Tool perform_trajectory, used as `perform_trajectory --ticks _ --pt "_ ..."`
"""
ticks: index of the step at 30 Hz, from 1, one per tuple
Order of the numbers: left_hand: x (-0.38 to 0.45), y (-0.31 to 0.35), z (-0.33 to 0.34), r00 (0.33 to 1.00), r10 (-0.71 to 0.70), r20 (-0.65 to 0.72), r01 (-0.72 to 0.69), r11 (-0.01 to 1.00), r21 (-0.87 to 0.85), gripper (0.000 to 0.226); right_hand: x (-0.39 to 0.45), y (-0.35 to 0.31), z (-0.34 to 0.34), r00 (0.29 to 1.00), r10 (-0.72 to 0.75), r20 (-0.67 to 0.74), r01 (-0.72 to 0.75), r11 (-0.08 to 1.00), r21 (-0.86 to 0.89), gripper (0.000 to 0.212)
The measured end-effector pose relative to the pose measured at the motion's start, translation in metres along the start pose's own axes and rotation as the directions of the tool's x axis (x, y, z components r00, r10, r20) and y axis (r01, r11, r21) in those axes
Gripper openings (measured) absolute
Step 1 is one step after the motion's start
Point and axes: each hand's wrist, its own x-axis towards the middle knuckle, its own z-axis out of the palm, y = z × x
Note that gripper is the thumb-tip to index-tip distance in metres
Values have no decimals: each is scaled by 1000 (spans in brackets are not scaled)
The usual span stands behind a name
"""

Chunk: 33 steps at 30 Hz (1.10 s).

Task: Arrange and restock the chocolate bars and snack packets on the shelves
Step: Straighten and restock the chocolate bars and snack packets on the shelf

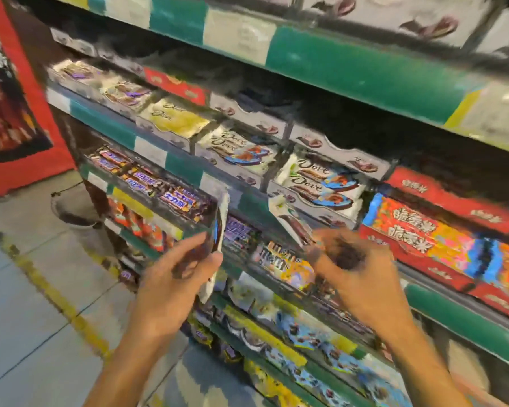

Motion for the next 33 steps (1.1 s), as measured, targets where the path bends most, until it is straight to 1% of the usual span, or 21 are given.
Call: perform_trajectory --ticks 2,3,4,6,7,9,12,13,16,17,19,25,29,33 --pt "23 10 0 992 62 110 -60 998 -16 32 14 -16 -9 988 -106 -112 87 983 -164 29" --pt "32 14 2 983 93 159 -92 996 -16 29 22 -24 -14 977 -158 -146 115 958 -263 33" --pt "40 18 4 972 120 204 -118 993 -20 28 30 -32 -19 965 -204 -166 132 921 -367 38" --pt "56 22 8 944 163 288 -157 987 -43 29 47 -44 -28 933 -309 -182 162 817 -554 41" --pt "63 23 9 929 182 321 -176 983 -50 29 55 -48 -31 922 -344 -178 168 770 -615 40" --pt "75 26 12 907 215 362 -203 977 -71 31 69 -57 -35 910 -387 -151 188 707 -682 36" --pt "88 29 16 883 263 389 -247 965 -89 34 91 -64 -39 913 -387 -128 157 624 -765 34" --pt "91 29 17 875 281 395 -267 959 -92 35 99 -64 -40 927 -353 -124 126 606 -786 36" --pt "100 31 20 859 299 416 -283 954 -101 37 118 -63 -43 978 -187 -93 26 549 -835 39" --pt "103 31 21 854 299 426 -283 954 -102 37 122 -63 -44 986 -146 -83 10 545 -839 38" --pt "108 32 20 843 302 445 -286 953 -103 36 127 -62 -44 992 -96 -82 -12 575 -818 36" --pt "120 38 22 818 318 479 -322 944 -77 35 137 -57 -42 995 -10 -99 -68 663 -745 26" --pt "127 43 25 793 352 496 -387 921 -35 39 136 -55 -42 993 -39 -108 -56 655 -754 27" --pt "130 51 32 755 398 521 -464 886 -3 42 134 -54 -42 997 -1 -82 -63 628 -776 32"
